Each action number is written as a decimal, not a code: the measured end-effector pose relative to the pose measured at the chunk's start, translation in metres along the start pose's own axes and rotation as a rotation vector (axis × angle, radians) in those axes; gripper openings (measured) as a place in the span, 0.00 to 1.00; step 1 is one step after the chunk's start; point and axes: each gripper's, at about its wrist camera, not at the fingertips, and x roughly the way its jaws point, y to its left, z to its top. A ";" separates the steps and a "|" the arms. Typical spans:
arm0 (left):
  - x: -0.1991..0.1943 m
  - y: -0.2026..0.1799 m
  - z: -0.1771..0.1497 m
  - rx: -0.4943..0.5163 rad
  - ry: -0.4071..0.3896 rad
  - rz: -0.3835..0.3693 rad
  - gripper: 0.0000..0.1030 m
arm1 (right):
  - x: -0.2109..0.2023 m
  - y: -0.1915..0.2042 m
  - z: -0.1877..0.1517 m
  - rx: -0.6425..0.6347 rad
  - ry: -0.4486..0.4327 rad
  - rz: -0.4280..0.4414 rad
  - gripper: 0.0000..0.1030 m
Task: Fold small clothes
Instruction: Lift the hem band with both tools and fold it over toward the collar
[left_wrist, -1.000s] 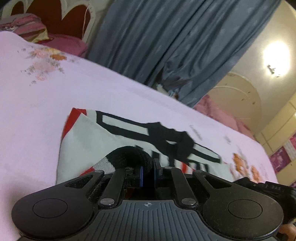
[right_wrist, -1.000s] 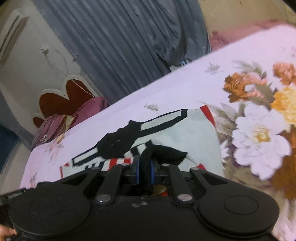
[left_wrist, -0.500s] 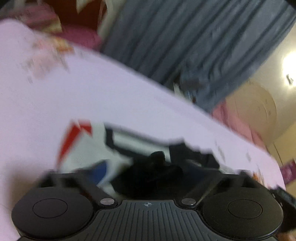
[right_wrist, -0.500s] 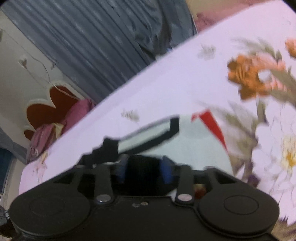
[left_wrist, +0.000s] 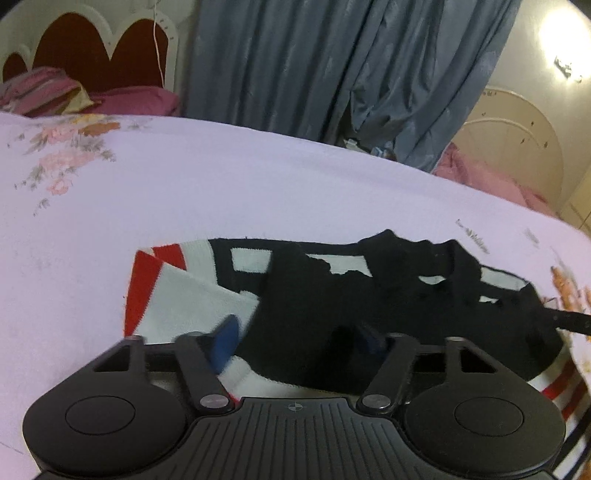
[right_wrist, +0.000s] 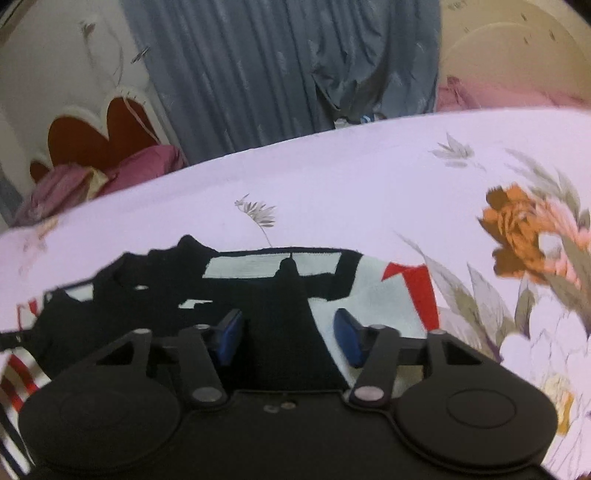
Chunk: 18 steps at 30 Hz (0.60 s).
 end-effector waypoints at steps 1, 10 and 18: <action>-0.001 0.000 0.000 0.005 -0.007 0.009 0.28 | 0.001 0.001 0.001 -0.018 0.002 -0.003 0.35; -0.015 0.003 -0.003 -0.019 -0.128 0.010 0.05 | -0.009 0.002 0.003 -0.068 -0.072 0.000 0.05; -0.005 0.017 0.001 -0.083 -0.176 0.088 0.05 | -0.004 0.001 0.017 -0.073 -0.139 -0.071 0.05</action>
